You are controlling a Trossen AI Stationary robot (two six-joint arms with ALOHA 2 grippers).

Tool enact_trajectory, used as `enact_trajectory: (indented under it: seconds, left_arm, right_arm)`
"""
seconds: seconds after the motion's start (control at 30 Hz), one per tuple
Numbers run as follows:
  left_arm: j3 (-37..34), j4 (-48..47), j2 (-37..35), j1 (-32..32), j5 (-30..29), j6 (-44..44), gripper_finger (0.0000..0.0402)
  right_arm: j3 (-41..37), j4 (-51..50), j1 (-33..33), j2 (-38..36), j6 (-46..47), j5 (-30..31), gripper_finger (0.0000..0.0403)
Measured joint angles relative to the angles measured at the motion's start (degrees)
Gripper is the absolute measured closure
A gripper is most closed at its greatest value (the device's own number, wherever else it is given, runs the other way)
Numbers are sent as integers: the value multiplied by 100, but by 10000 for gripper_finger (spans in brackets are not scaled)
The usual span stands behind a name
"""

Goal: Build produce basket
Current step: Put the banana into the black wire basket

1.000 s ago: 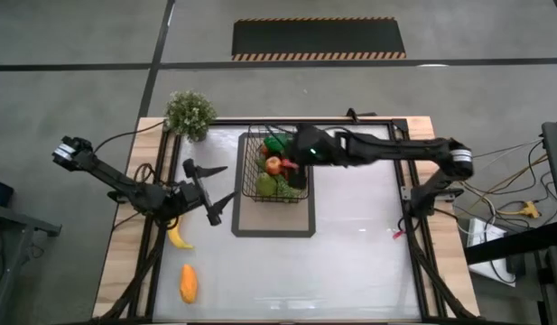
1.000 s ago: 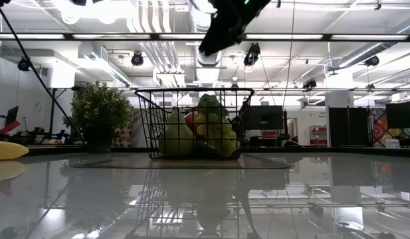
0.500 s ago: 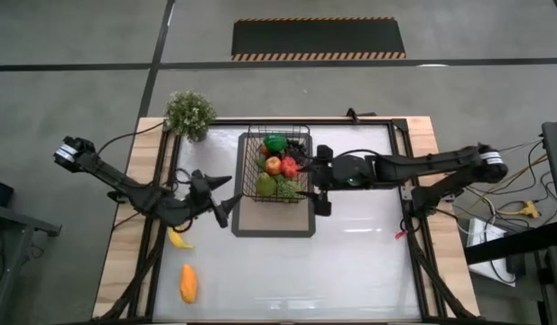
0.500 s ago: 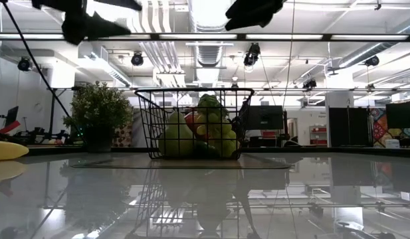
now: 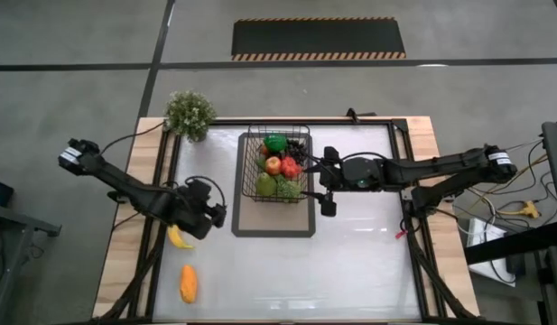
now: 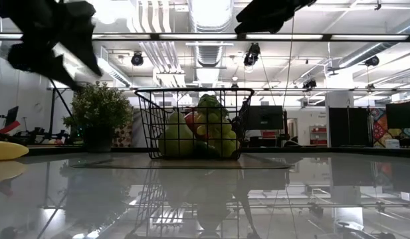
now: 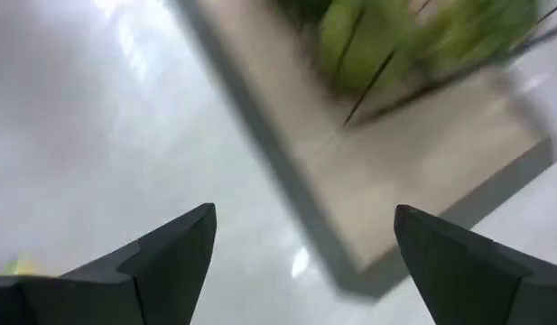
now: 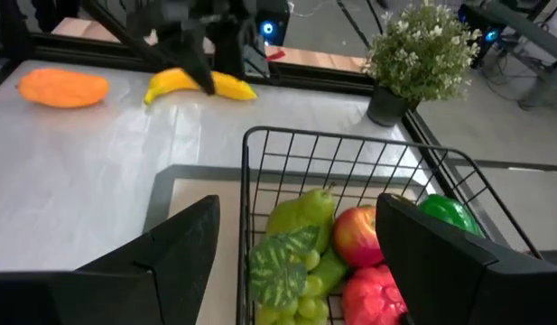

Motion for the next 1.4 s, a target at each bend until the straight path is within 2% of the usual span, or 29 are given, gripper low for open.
enact_trajectory:
  seconds: [0.3,0.47,0.87,1.07,1.3,1.4]
  left_arm:
    - [375,-1714,1240,34,2498,-1421,79]
    - [367,-1868,1627,32,3442,-1549,79]
    - [357,-2331,1963,28,4334,-1552,79]
    - [342,-2303,2193,28,4370,-1259,79]
    - [103,-2279,2085,25,4392,-1098,80]
    - [83,-2262,2104,23,4398,-1088,96]
  right_arm:
    - [-138,143,0,15,-50,-2,124]
    - [-139,145,0,15,-65,-4,124]
    - [-152,136,0,15,-65,-7,124]
    - [-187,135,0,17,-65,-7,124]
    - [-187,137,0,19,-65,-8,124]
    - [-195,136,0,19,-64,-7,124]
